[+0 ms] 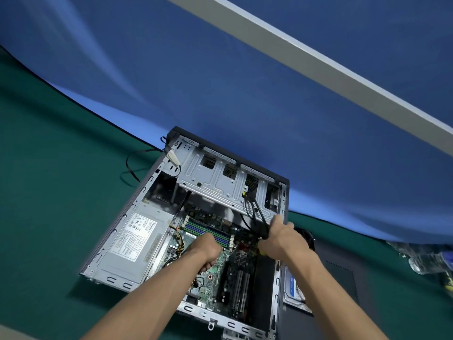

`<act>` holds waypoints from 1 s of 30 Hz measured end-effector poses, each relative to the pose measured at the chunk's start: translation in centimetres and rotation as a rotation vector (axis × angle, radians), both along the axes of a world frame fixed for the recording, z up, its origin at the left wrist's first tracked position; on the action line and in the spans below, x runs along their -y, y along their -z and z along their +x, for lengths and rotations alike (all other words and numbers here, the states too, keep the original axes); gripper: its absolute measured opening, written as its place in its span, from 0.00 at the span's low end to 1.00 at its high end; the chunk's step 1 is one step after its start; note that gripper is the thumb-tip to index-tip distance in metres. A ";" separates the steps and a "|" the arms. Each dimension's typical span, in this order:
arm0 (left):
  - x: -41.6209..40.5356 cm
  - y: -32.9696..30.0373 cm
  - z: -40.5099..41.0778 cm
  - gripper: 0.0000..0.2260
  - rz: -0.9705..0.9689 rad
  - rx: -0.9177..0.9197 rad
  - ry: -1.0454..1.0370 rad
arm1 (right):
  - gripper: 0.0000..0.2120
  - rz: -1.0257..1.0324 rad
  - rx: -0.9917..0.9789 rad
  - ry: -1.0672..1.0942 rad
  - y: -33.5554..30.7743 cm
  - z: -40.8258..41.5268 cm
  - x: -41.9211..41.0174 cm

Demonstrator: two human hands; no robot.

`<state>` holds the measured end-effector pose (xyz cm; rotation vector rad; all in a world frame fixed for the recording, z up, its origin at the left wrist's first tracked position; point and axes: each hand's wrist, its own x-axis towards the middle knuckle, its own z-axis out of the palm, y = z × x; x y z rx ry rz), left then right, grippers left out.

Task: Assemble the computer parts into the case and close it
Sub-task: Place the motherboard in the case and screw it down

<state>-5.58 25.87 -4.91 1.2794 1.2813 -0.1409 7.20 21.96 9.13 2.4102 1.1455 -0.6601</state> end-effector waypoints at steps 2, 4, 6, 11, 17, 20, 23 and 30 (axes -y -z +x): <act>0.0 -0.1 -0.1 0.09 0.003 -0.002 -0.008 | 0.19 0.049 -0.027 0.018 -0.1 0.0 0.1; 0.0 -0.2 0.0 0.10 -0.004 -0.007 -0.010 | 0.17 0.126 0.094 -0.003 0.2 0.0 0.7; 0.0 -0.4 -0.1 0.11 -0.002 -0.011 -0.002 | 0.19 0.121 0.132 0.028 0.4 0.0 1.0; 0.0 -0.4 -0.1 0.11 0.001 -0.002 -0.017 | 0.18 0.175 -0.079 0.178 0.1 0.0 1.1; -0.2 -0.4 -0.2 0.10 0.007 0.003 -0.026 | 0.20 0.246 -0.049 0.128 0.9 -0.9 1.6; -0.2 -0.3 -0.2 0.10 0.006 0.013 -0.025 | 0.21 0.212 -0.137 0.076 0.7 -0.8 1.4; -0.2 -0.3 -0.2 0.10 0.011 0.002 -0.015 | 0.11 0.233 0.072 -0.066 0.8 -0.8 1.8; -0.2 -0.1 0.2 0.11 0.003 -0.013 -0.007 | 0.18 0.208 0.017 -0.001 0.9 -0.4 1.6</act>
